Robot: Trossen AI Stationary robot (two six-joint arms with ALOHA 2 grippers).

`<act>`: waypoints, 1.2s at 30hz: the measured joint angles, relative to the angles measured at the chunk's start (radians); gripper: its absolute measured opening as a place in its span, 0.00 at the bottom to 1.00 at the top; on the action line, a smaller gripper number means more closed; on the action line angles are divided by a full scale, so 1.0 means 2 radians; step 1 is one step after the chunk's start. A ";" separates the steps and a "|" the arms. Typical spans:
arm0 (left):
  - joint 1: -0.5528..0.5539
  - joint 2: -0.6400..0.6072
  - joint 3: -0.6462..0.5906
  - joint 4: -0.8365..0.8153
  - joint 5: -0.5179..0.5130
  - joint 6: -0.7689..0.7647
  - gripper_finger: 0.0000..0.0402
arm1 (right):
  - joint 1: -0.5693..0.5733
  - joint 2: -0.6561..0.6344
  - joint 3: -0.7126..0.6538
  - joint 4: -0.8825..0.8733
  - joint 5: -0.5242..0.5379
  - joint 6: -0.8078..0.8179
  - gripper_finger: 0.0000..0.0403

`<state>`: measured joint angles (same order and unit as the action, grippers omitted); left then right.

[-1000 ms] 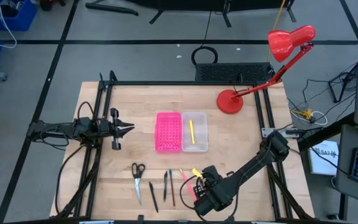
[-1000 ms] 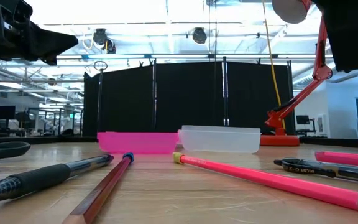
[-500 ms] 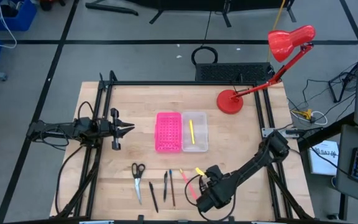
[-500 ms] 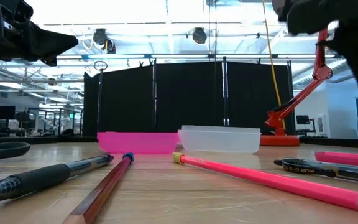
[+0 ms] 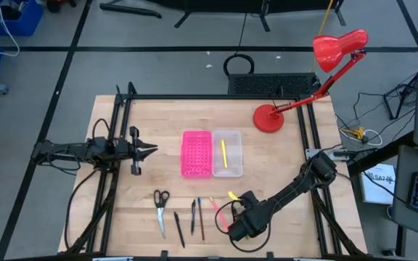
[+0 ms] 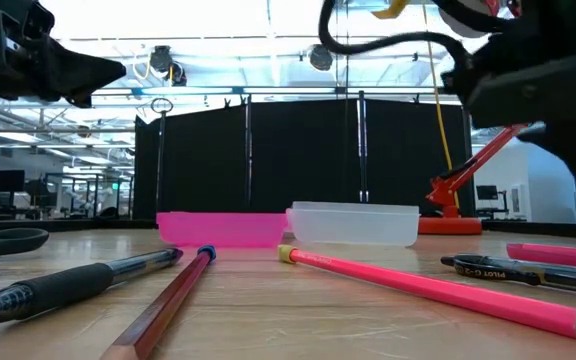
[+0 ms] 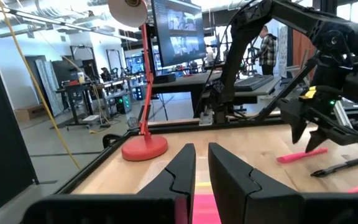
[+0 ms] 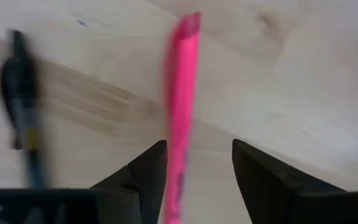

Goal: Pick & place school supplies into a supply box
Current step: Put the pink pen into the supply box

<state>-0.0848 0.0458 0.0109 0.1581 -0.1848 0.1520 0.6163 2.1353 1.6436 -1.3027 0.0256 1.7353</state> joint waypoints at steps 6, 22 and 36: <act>0.000 0.000 0.000 -0.003 0.000 -0.001 0.13 | -0.002 -0.003 -0.036 0.083 -0.013 -0.020 0.42; 0.000 0.000 0.000 0.001 0.000 -0.022 0.13 | -0.031 -0.012 -0.169 0.214 -0.098 -0.128 0.23; 0.000 0.000 0.000 0.000 0.002 -0.027 0.13 | -0.043 -0.077 -0.176 0.199 -0.047 -0.149 0.05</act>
<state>-0.0849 0.0458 0.0109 0.1588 -0.1811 0.0982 0.5308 1.9818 1.2911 -0.9040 -0.0684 1.4379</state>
